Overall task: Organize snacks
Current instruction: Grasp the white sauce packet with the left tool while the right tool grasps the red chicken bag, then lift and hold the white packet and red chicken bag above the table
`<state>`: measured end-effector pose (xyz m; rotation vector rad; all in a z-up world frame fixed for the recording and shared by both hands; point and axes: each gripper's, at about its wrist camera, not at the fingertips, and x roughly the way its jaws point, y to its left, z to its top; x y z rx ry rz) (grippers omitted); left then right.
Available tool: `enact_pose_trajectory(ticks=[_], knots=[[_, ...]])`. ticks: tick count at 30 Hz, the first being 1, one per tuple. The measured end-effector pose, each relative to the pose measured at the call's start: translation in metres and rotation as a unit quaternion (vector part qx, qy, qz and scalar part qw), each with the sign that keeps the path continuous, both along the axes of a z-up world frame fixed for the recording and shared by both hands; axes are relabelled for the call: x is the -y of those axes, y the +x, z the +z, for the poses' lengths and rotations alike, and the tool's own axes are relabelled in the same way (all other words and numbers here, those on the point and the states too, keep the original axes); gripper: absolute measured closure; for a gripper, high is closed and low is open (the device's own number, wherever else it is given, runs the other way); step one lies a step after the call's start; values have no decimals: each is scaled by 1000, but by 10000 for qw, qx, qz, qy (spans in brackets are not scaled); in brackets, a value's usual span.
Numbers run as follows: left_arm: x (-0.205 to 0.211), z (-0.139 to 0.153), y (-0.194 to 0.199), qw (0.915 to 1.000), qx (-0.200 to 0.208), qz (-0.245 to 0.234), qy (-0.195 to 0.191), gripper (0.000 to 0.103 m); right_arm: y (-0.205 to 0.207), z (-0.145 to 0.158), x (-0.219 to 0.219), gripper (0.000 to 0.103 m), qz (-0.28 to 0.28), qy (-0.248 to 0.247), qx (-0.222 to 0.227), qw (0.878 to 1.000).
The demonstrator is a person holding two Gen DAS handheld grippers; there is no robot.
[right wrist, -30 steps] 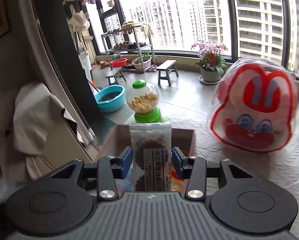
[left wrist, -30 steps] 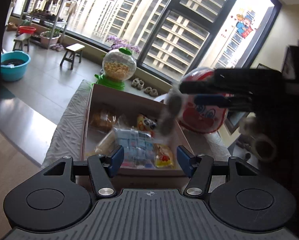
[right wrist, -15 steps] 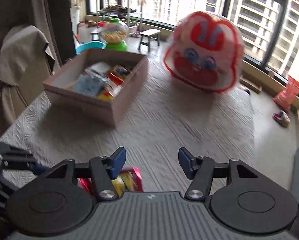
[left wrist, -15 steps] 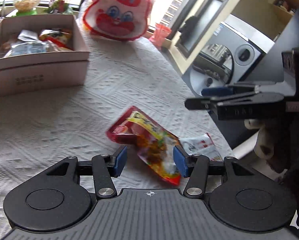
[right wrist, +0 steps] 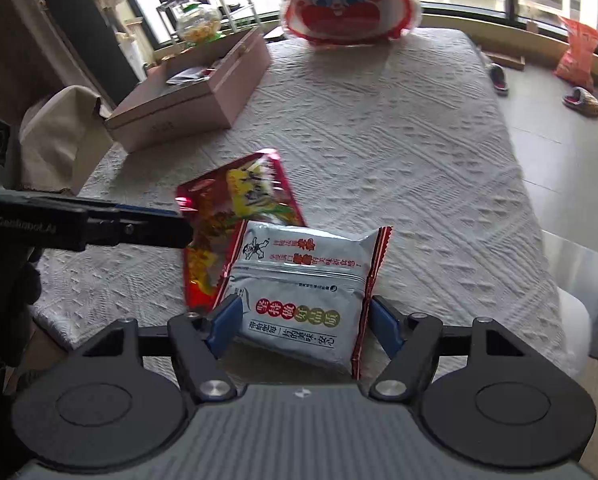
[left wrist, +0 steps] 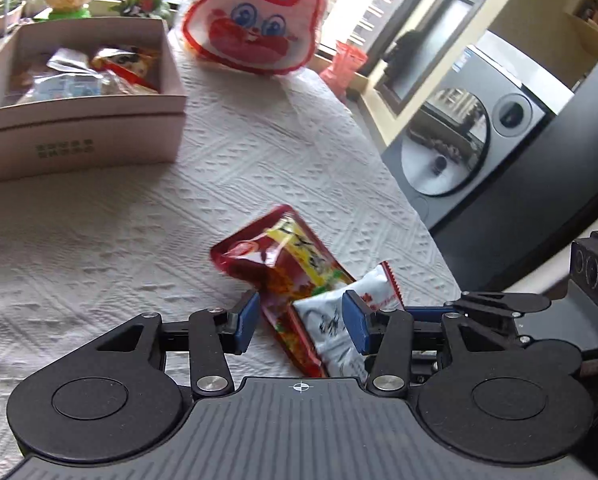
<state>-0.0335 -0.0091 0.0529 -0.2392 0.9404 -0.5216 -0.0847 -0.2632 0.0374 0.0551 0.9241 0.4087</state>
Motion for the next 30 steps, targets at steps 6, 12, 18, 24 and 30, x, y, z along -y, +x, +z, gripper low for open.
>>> enact_pose_trajectory(ticks=[6,12,18,24,30], knots=[[-47,1,-11,9978,-115,607,231,52,21,3,-76,32,1102,368,189,9930],[-56,-2,-29,9976,-91,474,493,55,29,8,-115,32,1071,-675,1245,9841],[-19,5,-52,9910,408,-354,1225,55,42,-6,-95,30,190,-1211,1245,9846],[19,-5,-59,9792,637,-924,1690,54,36,-8,-56,29,-463,-1759,1491,9719],[45,-14,-63,9520,1209,-1278,2503,45,30,-15,-14,22,-794,-1051,1319,9825]])
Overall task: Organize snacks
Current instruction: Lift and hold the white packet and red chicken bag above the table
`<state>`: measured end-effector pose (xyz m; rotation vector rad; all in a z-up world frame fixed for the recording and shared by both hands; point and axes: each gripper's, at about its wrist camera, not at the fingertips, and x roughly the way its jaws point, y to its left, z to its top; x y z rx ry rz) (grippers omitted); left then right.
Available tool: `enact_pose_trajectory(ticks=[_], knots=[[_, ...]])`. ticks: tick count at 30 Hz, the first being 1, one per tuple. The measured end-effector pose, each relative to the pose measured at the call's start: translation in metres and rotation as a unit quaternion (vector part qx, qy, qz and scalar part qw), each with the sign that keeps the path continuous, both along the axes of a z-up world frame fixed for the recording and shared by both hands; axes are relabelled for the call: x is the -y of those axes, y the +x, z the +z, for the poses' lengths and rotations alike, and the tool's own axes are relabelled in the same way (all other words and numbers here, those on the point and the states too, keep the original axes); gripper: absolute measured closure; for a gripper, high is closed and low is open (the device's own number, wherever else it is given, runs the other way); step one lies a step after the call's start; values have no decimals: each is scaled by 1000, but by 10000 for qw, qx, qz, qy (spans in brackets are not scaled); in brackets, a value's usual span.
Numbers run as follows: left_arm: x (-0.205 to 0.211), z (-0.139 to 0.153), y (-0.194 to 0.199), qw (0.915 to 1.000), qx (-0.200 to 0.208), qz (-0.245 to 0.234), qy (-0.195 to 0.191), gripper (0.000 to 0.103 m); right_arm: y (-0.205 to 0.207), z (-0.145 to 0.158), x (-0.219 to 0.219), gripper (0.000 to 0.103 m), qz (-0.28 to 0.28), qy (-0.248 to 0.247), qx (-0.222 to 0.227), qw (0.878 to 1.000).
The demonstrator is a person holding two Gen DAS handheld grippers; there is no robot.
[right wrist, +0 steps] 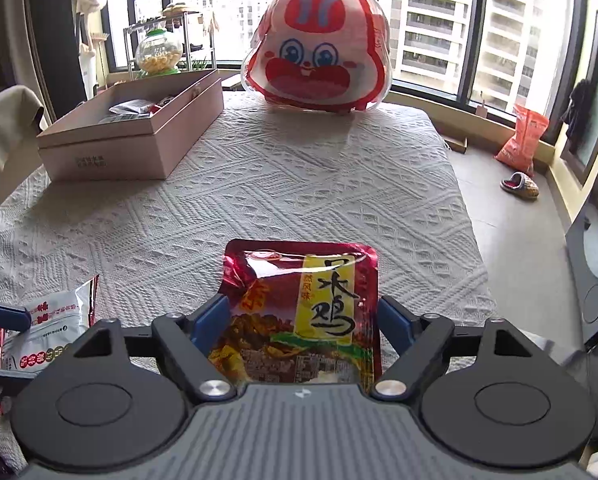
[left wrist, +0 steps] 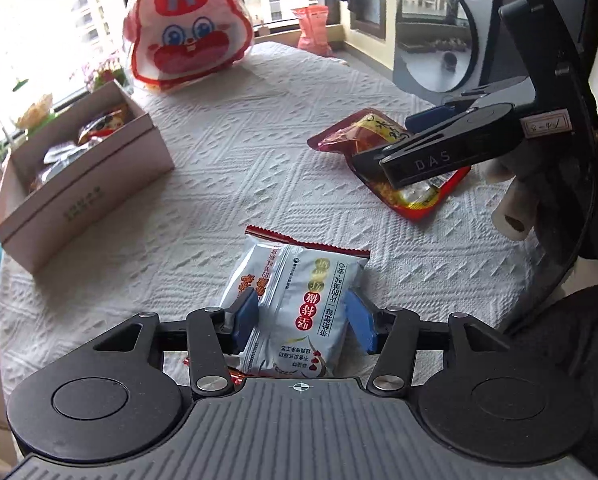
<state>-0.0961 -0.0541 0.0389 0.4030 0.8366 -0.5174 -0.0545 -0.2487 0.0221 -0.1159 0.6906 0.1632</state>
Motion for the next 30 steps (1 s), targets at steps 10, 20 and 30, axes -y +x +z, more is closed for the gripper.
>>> enact_pose_trajectory(ticks=[10,20,30], knots=[[-11,1,29,9994,-227,143,-202,31,-2,-12,5,17,-45,263,86,9996],[-19,4,49,9984,-480,-279,-44,29,-3,-12,4,16,-56,274,105,9996],[-8,-14,72,9976,-619,-292,122,18,-4,-13,1,15,-53,264,105,9996]])
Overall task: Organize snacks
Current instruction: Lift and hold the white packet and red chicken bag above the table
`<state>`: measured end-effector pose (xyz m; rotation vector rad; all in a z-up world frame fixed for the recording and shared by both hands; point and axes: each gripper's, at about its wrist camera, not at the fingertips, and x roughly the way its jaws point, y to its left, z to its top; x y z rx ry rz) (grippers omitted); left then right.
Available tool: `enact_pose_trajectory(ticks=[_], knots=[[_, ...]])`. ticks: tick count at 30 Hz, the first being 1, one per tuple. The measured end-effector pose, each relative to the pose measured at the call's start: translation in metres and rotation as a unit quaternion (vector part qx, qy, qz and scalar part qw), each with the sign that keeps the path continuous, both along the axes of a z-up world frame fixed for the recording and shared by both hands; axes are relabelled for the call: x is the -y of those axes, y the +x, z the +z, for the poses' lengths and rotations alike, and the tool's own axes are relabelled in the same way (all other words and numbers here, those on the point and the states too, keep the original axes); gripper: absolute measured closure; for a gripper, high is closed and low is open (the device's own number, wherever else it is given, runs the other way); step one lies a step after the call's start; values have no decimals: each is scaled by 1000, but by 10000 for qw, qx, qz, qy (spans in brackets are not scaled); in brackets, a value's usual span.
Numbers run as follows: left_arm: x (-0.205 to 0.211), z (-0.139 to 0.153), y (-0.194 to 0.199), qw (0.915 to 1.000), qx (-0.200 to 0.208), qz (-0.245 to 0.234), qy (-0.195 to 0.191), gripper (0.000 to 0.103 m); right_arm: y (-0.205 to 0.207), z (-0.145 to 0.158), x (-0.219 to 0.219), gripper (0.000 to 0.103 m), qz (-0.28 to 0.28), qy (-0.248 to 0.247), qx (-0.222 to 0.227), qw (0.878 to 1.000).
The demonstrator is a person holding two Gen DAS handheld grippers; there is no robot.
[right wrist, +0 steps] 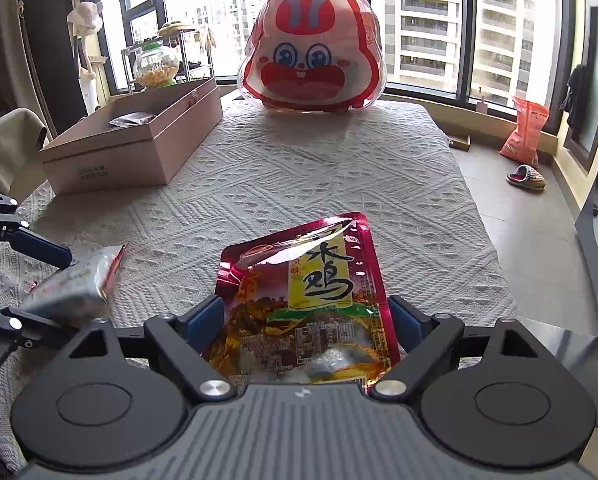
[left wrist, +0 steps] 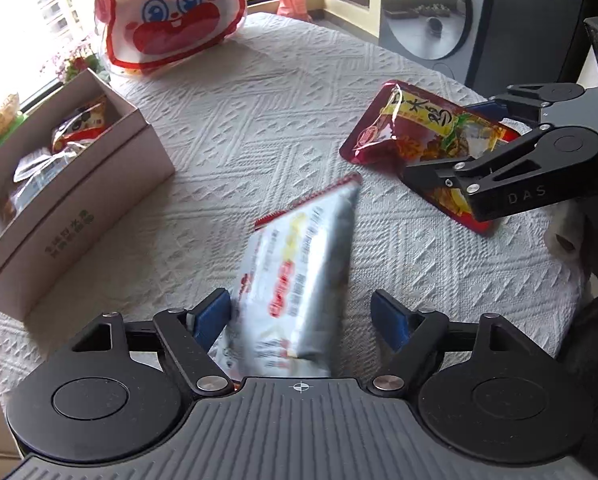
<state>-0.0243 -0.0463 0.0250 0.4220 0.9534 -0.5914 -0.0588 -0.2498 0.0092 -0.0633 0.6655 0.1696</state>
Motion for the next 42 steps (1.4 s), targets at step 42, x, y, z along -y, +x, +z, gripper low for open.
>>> enact_pose_trajectory(ticks=[42], knots=[[-10,-5,-20,9829,-43,1308,-1296,13,13,18,12,8,265,-158,-688,9972]])
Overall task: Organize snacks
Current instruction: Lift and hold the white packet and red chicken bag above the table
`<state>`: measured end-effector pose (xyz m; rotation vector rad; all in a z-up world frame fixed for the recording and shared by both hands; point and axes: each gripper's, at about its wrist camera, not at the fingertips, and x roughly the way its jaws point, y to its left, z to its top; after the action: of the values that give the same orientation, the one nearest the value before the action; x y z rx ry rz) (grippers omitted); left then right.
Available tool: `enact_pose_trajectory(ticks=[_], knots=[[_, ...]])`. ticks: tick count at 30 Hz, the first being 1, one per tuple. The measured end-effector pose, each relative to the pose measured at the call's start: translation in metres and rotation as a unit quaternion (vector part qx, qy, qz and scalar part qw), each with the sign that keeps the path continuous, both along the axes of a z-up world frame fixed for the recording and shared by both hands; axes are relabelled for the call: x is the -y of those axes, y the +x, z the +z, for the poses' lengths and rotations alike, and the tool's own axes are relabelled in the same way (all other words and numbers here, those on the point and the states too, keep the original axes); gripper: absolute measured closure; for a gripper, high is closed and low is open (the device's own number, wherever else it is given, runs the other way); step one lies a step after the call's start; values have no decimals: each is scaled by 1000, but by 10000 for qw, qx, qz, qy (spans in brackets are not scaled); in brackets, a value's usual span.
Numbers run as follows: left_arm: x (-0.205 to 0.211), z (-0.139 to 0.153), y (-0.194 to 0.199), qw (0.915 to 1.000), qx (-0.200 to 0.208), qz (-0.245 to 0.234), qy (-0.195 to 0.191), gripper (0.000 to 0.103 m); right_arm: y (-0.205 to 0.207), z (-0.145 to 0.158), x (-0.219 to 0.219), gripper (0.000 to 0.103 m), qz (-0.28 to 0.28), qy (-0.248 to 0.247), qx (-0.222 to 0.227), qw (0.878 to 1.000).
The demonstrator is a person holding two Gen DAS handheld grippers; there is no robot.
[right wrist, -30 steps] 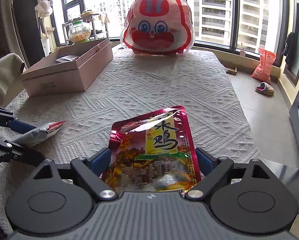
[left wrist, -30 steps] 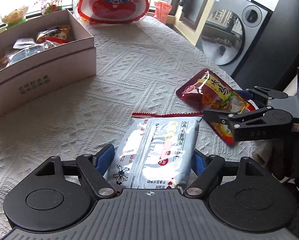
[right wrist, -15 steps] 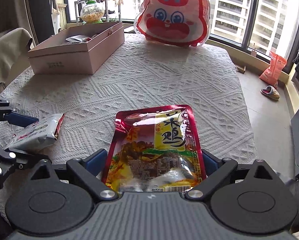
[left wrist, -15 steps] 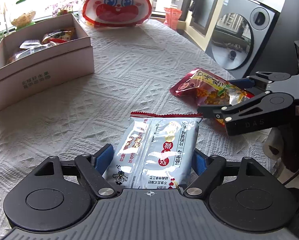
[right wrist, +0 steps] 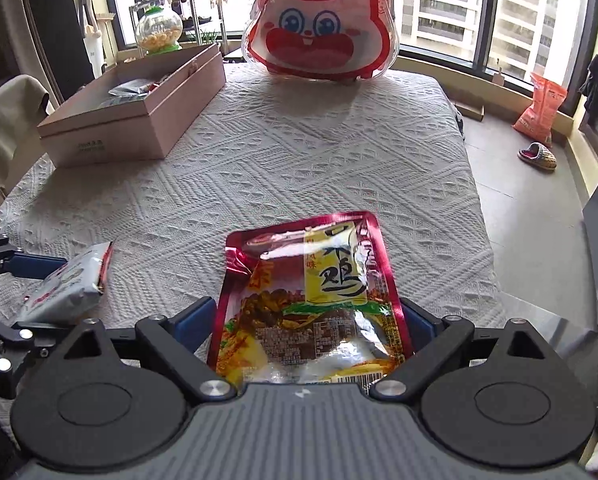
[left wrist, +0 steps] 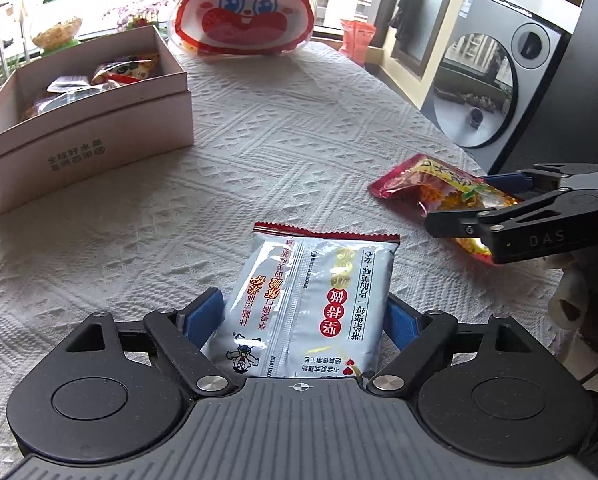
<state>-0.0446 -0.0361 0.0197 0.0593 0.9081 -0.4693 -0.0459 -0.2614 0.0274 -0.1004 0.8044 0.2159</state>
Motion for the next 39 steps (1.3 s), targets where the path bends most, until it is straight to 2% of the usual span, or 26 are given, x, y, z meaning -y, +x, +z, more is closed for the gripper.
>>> enact_pose_trajectory(ticks=[7,9,14,18,24,25,28,30,31,35,39], knots=[[1,-1,-1,10000,37,-5,-2,11,-31,16,20,8,-351,199,733,9965],[1,-1,-1,10000,42,-5,-14,11,-32,21,27,8,-448,451,814,9946],[1,-1,-2,10000,64,0,-21,10,-27,27,39,8,-303,988,461,9936],[-1,-1,-1,9999,42,47,-103,11,-27,24,40,8,-435,777,580,9943],[-5,-1,-3,9997,77,37,-242,11,3,4,48,8,-478,1188,16,9918],[-5,-2,-4,9997,91,24,-223,11,5,2,45,8,-440,1153,-44,9923],[-4,-1,-4,9998,107,-22,-171,10,6,-4,22,8,-283,310,86,9991],[-6,-1,-2,9997,72,-27,-248,11,0,-12,7,7,-133,-328,257,9990],[-8,-1,0,9995,46,-26,-321,11,-5,-13,3,7,-148,-423,435,9980],[-16,0,8,9981,-88,8,-608,11,-6,-14,15,6,-279,-80,413,9987],[-12,0,6,9988,-29,-26,-484,12,-6,-14,17,4,-241,-20,386,9990]])
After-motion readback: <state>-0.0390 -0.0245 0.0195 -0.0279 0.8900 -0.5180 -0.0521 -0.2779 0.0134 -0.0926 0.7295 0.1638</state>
